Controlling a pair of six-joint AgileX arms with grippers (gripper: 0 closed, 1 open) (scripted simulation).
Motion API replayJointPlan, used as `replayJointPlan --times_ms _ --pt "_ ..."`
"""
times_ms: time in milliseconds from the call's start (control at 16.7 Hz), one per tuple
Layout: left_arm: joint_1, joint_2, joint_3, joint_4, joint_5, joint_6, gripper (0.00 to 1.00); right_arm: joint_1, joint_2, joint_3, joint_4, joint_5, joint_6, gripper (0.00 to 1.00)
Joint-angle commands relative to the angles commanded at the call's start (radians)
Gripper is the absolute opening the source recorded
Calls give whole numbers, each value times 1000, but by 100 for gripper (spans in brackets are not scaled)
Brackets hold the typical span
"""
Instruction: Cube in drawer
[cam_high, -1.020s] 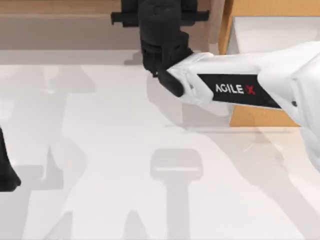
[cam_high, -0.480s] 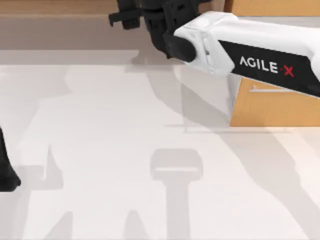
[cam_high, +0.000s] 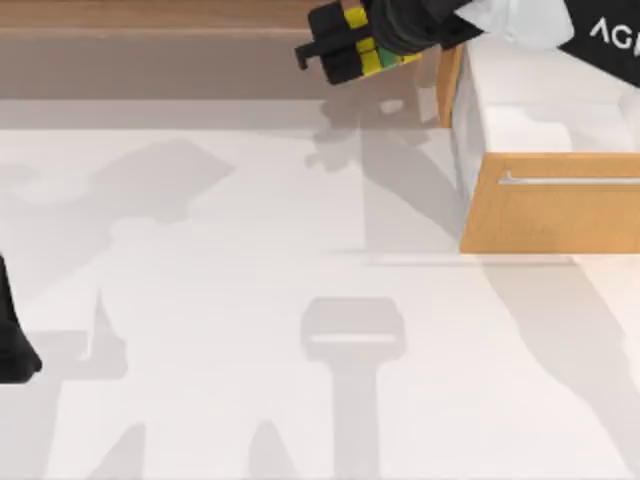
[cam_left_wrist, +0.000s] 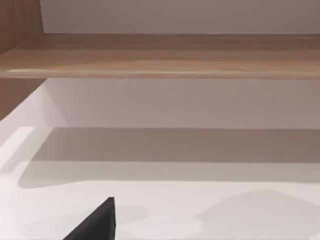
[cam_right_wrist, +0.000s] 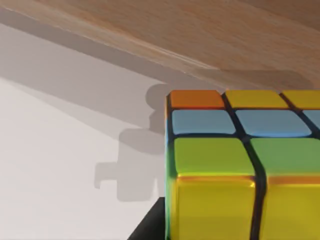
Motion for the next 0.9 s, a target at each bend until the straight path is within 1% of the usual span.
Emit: replayJointPlan --times_ms 240,480,660,900 --pt "0 0 0 0 0 0 100 -140 13 108 -311 -107 17 0" --pt "0 0 0 0 0 0 100 -312 100 224 -531 -196 25 0" --pt "0 0 0 0 0 0 100 -407 206 287 -639 -255 26 0" --pt "0 0 0 0 0 0 100 -456 338 332 -709 -315 26 0"
